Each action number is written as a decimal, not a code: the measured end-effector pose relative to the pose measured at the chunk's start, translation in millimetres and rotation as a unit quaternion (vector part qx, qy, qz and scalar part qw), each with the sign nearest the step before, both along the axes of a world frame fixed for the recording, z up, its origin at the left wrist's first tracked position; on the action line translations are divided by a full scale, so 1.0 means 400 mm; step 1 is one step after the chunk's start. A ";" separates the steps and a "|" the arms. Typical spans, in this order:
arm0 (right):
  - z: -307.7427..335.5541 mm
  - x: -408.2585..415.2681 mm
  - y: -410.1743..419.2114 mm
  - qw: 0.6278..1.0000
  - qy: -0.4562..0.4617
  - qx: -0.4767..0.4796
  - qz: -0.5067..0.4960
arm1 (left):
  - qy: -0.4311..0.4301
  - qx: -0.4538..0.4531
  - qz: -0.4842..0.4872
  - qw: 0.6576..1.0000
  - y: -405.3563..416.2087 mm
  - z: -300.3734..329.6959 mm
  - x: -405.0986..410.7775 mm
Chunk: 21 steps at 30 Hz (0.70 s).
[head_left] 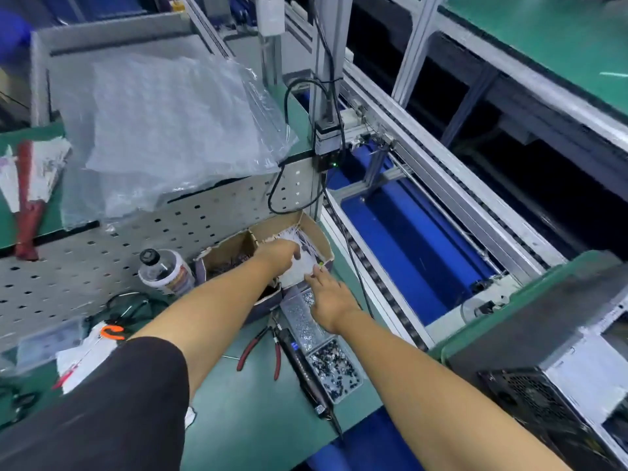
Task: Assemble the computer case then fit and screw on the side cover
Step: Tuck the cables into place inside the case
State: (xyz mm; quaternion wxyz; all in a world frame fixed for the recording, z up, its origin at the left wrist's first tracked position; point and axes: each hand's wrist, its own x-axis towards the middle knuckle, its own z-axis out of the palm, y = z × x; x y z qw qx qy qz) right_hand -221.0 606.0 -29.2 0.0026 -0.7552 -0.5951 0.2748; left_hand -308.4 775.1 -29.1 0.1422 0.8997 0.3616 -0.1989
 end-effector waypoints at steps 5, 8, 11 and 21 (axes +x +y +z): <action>-0.053 0.012 0.023 1.000 -0.010 0.006 0.007 | 0.111 0.009 -0.065 0.992 0.032 -0.055 0.044; -0.069 0.021 0.019 1.000 -0.008 -0.003 0.010 | 0.124 0.041 -0.101 0.986 0.038 -0.061 0.062; -0.074 0.030 0.016 1.000 -0.003 -0.013 0.016 | 0.131 0.066 -0.135 0.980 0.041 -0.056 0.068; -0.019 0.025 0.029 0.994 0.092 -0.008 -0.061 | 0.055 0.049 -0.143 0.987 0.086 0.018 0.048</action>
